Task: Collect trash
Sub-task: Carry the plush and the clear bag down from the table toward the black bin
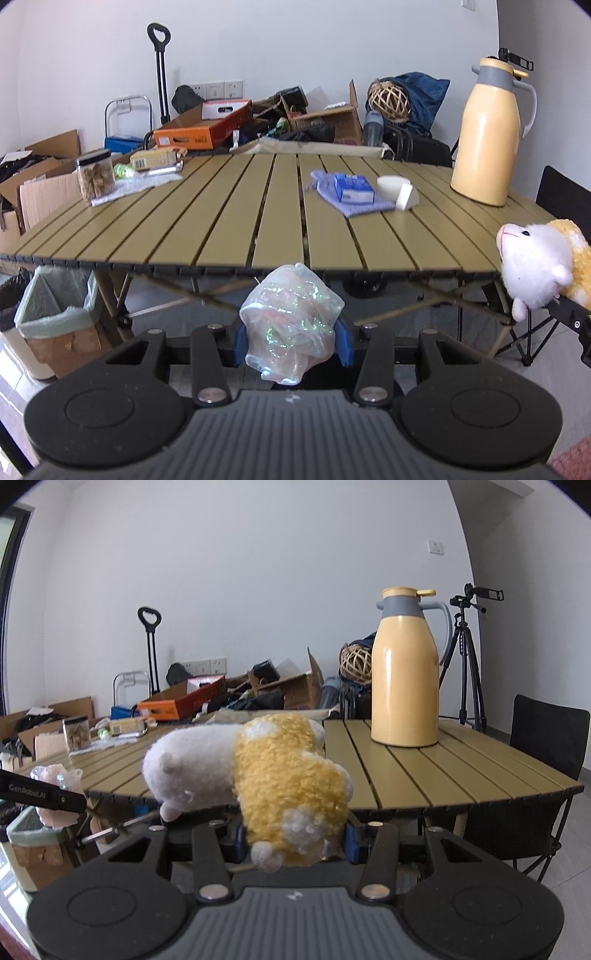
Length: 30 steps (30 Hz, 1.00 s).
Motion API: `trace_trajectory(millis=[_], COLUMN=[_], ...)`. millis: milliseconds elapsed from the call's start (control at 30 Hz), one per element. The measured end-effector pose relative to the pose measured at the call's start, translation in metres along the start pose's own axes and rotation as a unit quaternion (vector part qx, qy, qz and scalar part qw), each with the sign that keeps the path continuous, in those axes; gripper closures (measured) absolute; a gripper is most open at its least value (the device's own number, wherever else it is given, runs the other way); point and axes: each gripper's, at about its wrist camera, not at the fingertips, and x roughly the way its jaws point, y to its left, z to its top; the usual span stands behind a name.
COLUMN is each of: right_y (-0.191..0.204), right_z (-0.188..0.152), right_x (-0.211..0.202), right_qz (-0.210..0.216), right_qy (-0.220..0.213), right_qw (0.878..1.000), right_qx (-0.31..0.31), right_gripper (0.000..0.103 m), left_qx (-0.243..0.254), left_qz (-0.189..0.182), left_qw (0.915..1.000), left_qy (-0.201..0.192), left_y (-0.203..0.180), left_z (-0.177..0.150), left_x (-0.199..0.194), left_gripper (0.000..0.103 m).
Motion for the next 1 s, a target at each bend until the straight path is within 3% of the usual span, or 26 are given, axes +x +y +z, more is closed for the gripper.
trace_trajectory(millis=[467, 1000], right_y=[0.003, 0.003], right_z=[-0.031, -0.047], right_x=[-0.007, 0.008], right_qz=[-0.01, -0.028], right_qy=[0.049, 0.08], right_qw=[0.999, 0.996], right_qx=[-0.021, -0.023], right_gripper=[0.057, 0.057], left_qx=[-0.01, -0.023], left_qz=[-0.002, 0.014], left_qw=[0.9983, 0.9886], left_qy=[0.057, 0.148], left_y=[0.011, 0.04], left_z=[-0.057, -0.112], left_x=[0.012, 0.055], left_gripper=[0.058, 0.058])
